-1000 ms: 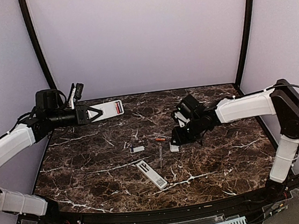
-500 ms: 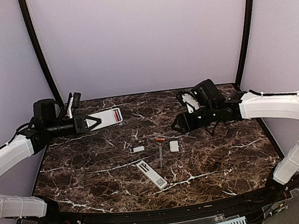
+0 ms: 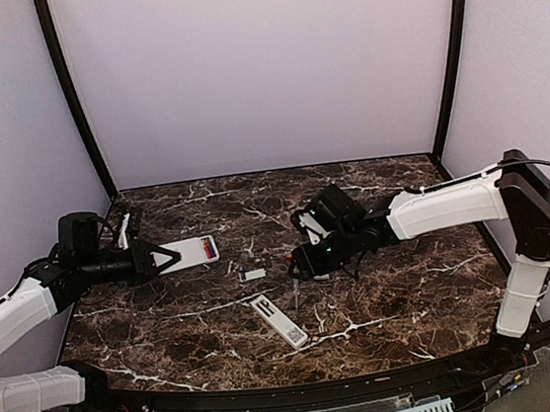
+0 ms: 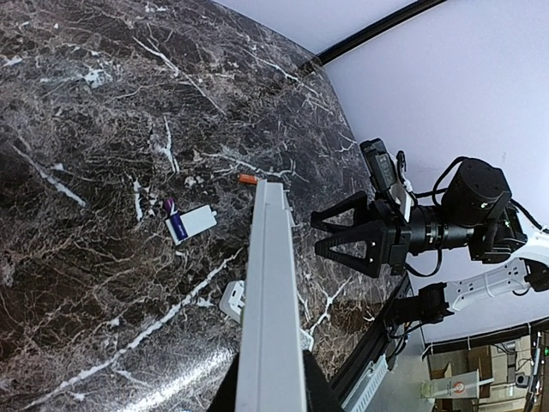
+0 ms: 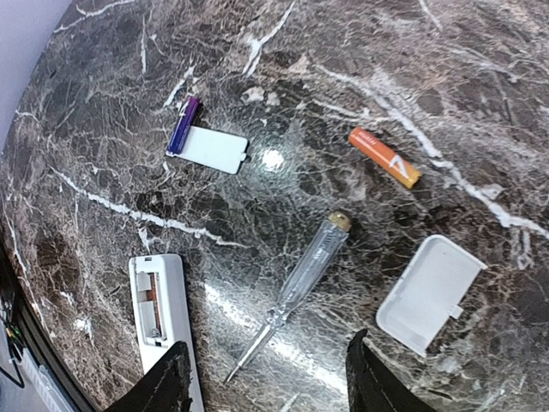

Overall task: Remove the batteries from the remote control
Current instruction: Pick up the screwdriver from the center of the board.

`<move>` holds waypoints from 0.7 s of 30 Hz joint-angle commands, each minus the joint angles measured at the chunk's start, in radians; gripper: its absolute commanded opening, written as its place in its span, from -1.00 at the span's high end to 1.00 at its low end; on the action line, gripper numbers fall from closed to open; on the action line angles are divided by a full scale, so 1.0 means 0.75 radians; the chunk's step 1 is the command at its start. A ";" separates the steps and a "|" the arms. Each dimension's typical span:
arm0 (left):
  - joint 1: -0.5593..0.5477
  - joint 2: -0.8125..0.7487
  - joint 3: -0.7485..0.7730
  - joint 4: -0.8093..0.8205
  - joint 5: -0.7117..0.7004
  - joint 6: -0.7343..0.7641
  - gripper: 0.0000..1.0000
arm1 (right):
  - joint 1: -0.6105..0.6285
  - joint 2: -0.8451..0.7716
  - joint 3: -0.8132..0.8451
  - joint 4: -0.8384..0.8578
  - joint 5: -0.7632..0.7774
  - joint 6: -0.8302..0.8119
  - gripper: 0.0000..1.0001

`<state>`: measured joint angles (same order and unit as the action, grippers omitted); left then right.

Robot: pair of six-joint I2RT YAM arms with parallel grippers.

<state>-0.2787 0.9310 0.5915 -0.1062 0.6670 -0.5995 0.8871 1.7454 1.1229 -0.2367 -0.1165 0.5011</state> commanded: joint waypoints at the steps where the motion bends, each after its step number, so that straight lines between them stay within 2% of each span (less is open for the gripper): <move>1: -0.001 -0.011 -0.016 -0.031 0.003 -0.011 1.00 | 0.066 0.102 0.124 -0.069 0.108 0.103 -0.15; 9: -0.001 0.026 -0.011 0.009 0.030 0.015 1.00 | 0.119 0.241 0.293 -0.263 0.272 0.136 -0.14; 16: -0.001 -0.031 -0.019 -0.003 0.010 0.055 1.00 | 0.119 0.339 0.408 -0.335 0.283 0.125 0.01; 21: -0.001 -0.020 -0.017 0.000 0.018 0.067 1.00 | 0.120 0.395 0.471 -0.387 0.303 0.121 0.02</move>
<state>-0.2787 0.9298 0.5877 -0.1242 0.6685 -0.5770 0.9691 2.0090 1.4254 -0.4778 0.0780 0.5888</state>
